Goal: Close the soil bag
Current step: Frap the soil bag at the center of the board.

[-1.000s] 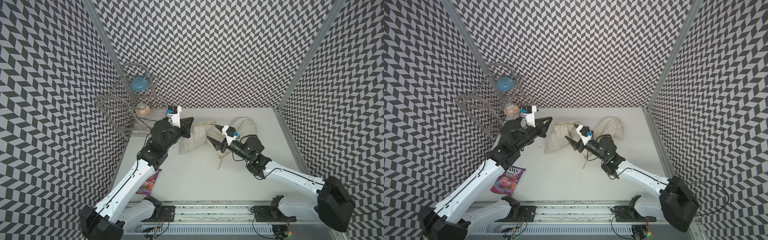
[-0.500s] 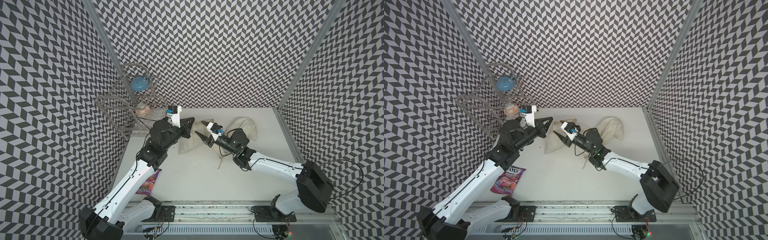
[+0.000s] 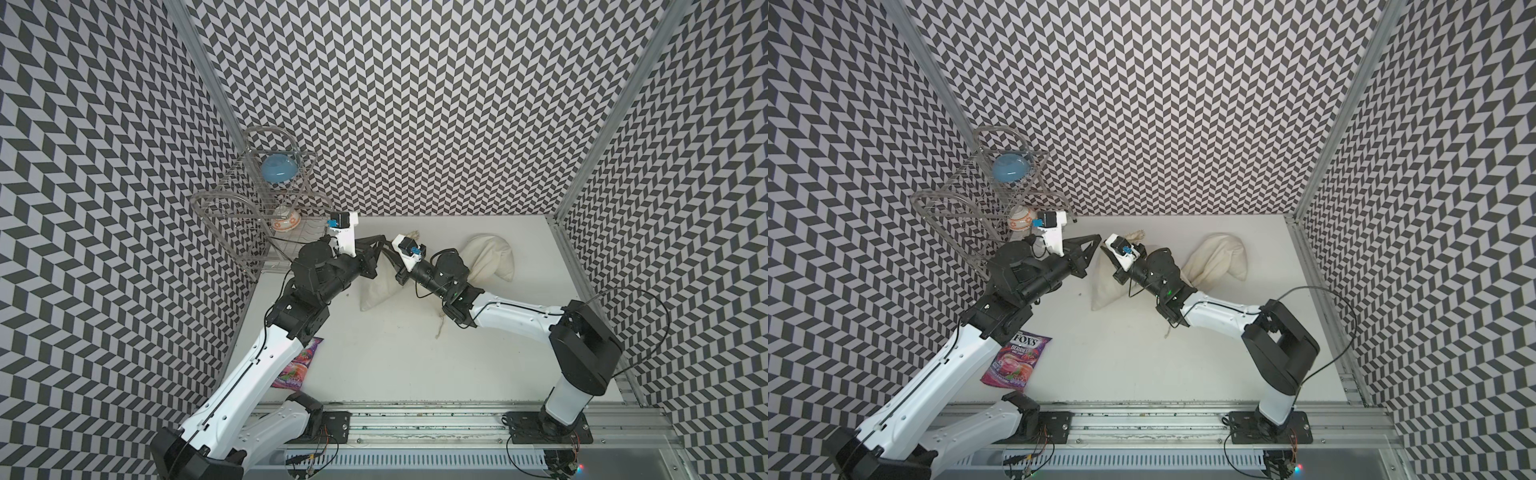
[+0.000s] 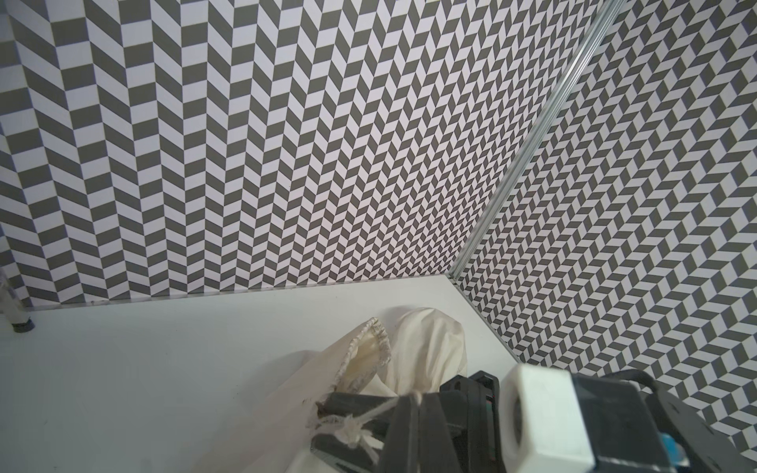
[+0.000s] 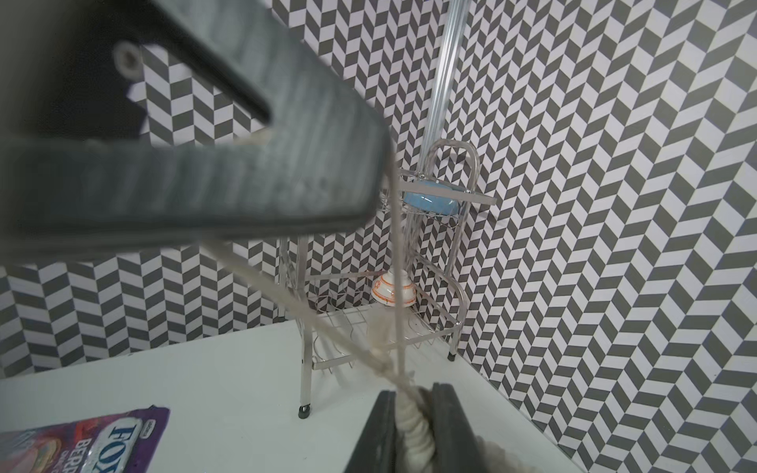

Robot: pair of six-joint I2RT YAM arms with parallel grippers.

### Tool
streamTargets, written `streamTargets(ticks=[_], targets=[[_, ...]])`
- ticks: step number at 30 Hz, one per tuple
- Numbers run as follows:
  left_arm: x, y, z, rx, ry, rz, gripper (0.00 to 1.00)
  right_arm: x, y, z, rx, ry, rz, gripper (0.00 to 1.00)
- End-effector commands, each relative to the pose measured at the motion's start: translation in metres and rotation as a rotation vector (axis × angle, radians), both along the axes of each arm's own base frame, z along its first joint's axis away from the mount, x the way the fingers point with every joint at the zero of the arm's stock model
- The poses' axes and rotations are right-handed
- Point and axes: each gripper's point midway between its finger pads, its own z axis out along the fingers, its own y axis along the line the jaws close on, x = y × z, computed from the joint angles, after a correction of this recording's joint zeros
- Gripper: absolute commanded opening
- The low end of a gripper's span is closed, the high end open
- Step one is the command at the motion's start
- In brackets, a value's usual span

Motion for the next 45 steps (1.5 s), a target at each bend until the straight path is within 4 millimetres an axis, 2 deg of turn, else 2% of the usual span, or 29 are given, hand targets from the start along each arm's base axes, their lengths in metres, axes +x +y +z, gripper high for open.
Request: streamTargets(ticks=[1,5,8,10,11,12,14,16,20,23,27,30,31,35,39,41,45], targets=[[-0.027,0.027,0.082,-0.079,-0.208,0.018,0.0,0.044,-0.032,-0.044,-0.097,0.093,-0.228,0.15],[-0.036,0.061,0.112,-0.089,-0.284,0.103,0.0,0.084,-0.099,-0.108,-0.205,0.228,-0.447,0.15],[-0.043,0.078,0.133,-0.087,-0.332,0.155,0.0,0.103,-0.153,-0.152,-0.29,0.321,-0.599,0.15],[-0.046,0.084,0.141,-0.089,-0.352,0.175,0.0,0.108,-0.183,-0.173,-0.312,0.386,-0.661,0.15],[-0.047,0.087,0.142,-0.091,-0.359,0.185,0.0,0.11,-0.192,-0.175,-0.302,0.414,-0.668,0.16],[-0.048,0.089,0.143,-0.092,-0.364,0.192,0.0,0.108,-0.192,-0.176,-0.308,0.427,-0.648,0.16],[-0.045,0.088,0.14,-0.093,-0.357,0.189,0.0,0.1,-0.18,-0.161,-0.283,0.407,-0.574,0.19],[-0.043,0.083,0.135,-0.095,-0.35,0.16,0.0,0.086,-0.155,-0.141,-0.253,0.387,-0.432,0.24],[-0.039,0.061,0.123,-0.096,-0.335,0.029,0.0,0.048,-0.104,-0.09,-0.207,0.271,-0.187,0.38],[-0.034,0.053,0.117,-0.093,-0.313,-0.013,0.0,0.017,-0.073,-0.054,-0.199,0.171,-0.079,0.47],[-0.031,0.049,0.113,-0.09,-0.309,-0.033,0.0,-0.02,-0.046,-0.009,-0.156,0.054,0.01,0.58],[-0.031,0.047,0.113,-0.113,-0.294,-0.049,0.0,-0.037,-0.034,0.019,-0.083,0.004,0.074,0.75],[-0.032,0.047,0.113,-0.115,-0.293,-0.053,0.0,-0.039,-0.03,0.025,-0.069,-0.002,0.081,0.78],[-0.033,0.046,0.114,-0.118,-0.295,-0.06,0.0,-0.041,-0.01,0.04,-0.069,-0.01,0.097,0.79],[-0.035,0.046,0.116,-0.118,-0.3,-0.06,0.0,-0.032,0.004,0.048,-0.049,0.004,0.076,0.77],[-0.036,0.046,0.117,-0.12,-0.3,-0.061,0.0,-0.026,0.011,0.05,-0.048,0.02,0.072,0.71],[-0.037,0.048,0.12,-0.123,-0.305,-0.055,0.0,-0.011,0.023,0.035,-0.084,0.067,0.049,0.54]])
